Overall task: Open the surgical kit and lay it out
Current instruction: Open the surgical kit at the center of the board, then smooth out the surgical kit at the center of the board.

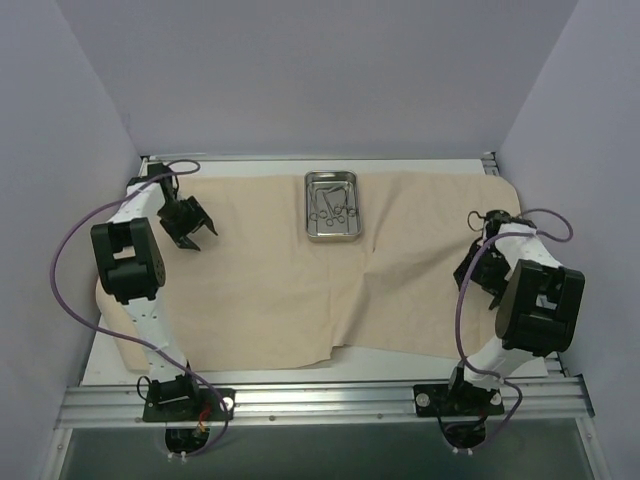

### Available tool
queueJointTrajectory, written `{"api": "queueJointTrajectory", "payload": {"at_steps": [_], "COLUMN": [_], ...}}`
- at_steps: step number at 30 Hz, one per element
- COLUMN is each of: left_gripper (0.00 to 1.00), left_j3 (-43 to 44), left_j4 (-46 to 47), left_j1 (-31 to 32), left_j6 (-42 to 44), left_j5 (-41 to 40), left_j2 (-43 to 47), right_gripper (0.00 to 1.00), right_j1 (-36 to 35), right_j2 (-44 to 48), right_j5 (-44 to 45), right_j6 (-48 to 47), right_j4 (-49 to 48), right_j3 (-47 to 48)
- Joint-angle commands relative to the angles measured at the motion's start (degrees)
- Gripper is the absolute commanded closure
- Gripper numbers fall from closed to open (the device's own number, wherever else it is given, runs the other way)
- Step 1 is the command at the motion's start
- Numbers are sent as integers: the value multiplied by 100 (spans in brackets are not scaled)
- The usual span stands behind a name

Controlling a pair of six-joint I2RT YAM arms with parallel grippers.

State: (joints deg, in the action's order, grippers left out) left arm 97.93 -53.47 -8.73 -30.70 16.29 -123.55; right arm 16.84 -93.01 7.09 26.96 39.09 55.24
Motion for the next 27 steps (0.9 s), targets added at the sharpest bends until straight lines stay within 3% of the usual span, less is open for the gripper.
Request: {"api": "queueJointTrajectory", "payload": {"at_steps": [1,5,10,13,18,19,23,27], "left_gripper": [28,28,29,29,29,29,29,29], "left_j3": [78,-431,-846,-688,-460,-416,-292,-274], "left_j4": [-207,-111,136,-58,-128,-146,-313,-549], "left_j1": [-23,-111,-182,-216,-322,-340,-375,-463], "left_j6": [196,319,354,328,310,319,336,406], "left_j5": [-836,-1128,-821,-724,-663,-671,-750,-908], "left_j2": [839,1621,1773,1571,1527,1500,1386,1421], "right_gripper": [20,25,33,32,31,31,29,25], "right_j1": [-821,-1481,-1535,-1333,-184,-68,109,-171], "right_j2": [125,-129,-384,-639,-464,-376,98,178], "right_j5": [-269,-962,-1588,-1404,-790,-362,-174,-857], "right_j6": [-209,228,837,855,627,487,266,-76], "right_j4": [327,-118,-1183,-1307,-896,-773,-271,-200], "right_j3": [952,1112,139,-328,-787,-770,-419,405]}}
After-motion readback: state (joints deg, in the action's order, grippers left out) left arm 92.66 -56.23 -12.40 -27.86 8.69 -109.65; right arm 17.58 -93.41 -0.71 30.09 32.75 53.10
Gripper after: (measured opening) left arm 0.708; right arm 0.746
